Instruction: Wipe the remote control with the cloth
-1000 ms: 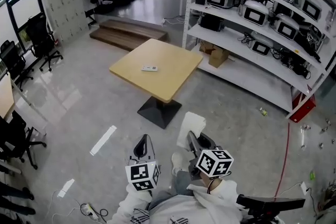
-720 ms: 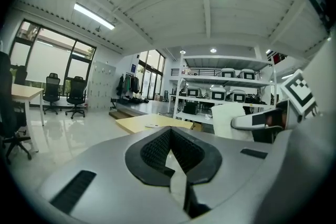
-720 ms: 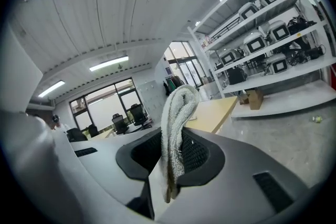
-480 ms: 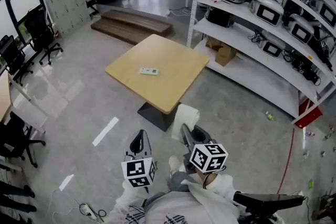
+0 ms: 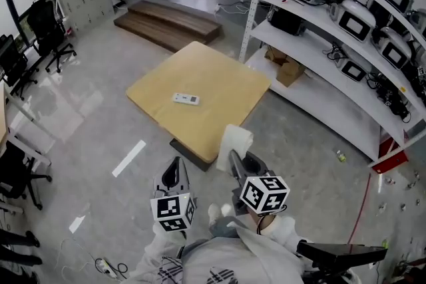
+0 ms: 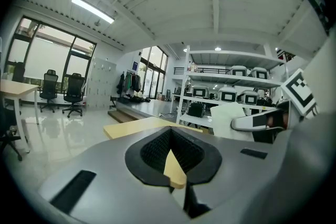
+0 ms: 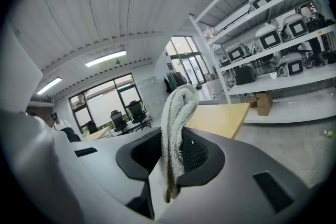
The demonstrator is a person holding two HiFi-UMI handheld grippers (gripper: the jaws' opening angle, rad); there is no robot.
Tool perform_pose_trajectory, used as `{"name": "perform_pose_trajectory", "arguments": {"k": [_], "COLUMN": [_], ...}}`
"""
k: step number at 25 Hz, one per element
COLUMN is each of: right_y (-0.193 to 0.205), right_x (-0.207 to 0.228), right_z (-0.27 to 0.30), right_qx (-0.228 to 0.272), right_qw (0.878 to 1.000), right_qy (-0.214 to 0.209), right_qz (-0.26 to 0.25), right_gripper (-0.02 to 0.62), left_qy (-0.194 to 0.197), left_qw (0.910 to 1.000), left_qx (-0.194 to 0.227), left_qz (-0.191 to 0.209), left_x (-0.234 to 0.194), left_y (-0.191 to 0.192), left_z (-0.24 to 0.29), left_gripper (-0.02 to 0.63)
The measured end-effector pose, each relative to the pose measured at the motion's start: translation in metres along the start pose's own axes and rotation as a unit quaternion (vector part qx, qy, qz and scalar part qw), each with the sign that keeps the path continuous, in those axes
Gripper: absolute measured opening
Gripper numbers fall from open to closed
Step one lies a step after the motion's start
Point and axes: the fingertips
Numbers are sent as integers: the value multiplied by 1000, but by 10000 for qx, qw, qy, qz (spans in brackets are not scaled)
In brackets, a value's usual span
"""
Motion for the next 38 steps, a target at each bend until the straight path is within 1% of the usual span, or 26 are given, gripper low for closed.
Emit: {"name": "perform_pose_trajectory", "arguments": {"k": [6,9,11,14,16,18,21,23,26,28,29,30,33,37,38], "right_y": [-24,-34,-38,-30,-27,-34,-41,-41,-38,-27,-21,-16,-3,7,9], "right_x": [27,37,42,42,43,46,50,57,66,68,70,71,75,74,74], "right_z": [48,71,87,109,127,144,158,169,188,198,203,208,224,245,249], "right_qx": [-48,-46,-91,-288,-385,-387,-422,-476,-559,-711,-796,-870,-1035,-1183,-1215], "right_qw": [10000,10000,9998,9993,9990,9990,9986,9982,9966,9951,9941,9930,9901,9873,9867], "right_qy": [-27,-46,-36,-33,8,56,88,186,290,334,374,415,495,557,564], "right_qz": [40,74,159,233,209,236,299,305,523,604,637,678,807,905,926], "right_gripper": [89,89,89,89,89,89,89,89,89,89,89,89,89,89,89], "left_qy": [129,88,30,0,28,113,348,426,222,169,239,380,928,1432,1530], "left_qw": [9999,9999,10000,9999,9997,9995,9985,9973,9953,9921,9896,9863,9727,9565,9507], "left_qx": [111,103,31,-150,-248,-300,-369,-457,-536,-544,-569,-618,-841,-1181,-1317], "left_qz": [-17,23,25,-21,-69,-46,212,385,772,1116,1297,1480,1953,2250,2356], "left_x": [-5,-11,-18,-34,-48,-58,-63,-71,-92,-104,-108,-111,-117,-132,-136], "left_y": [-19,-25,-27,-21,-16,-15,-15,-9,-2,4,8,13,29,45,51], "left_z": [58,80,94,109,127,150,173,187,214,230,239,248,277,315,324], "left_gripper": [-14,-14,-14,-14,-14,-14,-14,-14,-14,-14,-14,-14,-14,-9,-9]}}
Point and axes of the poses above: the fingertips, and each gripper's own axes: z forward along the fingers, x to its right, y out of its underside, and after that the axes turned 4 degrees about -x, right-handed
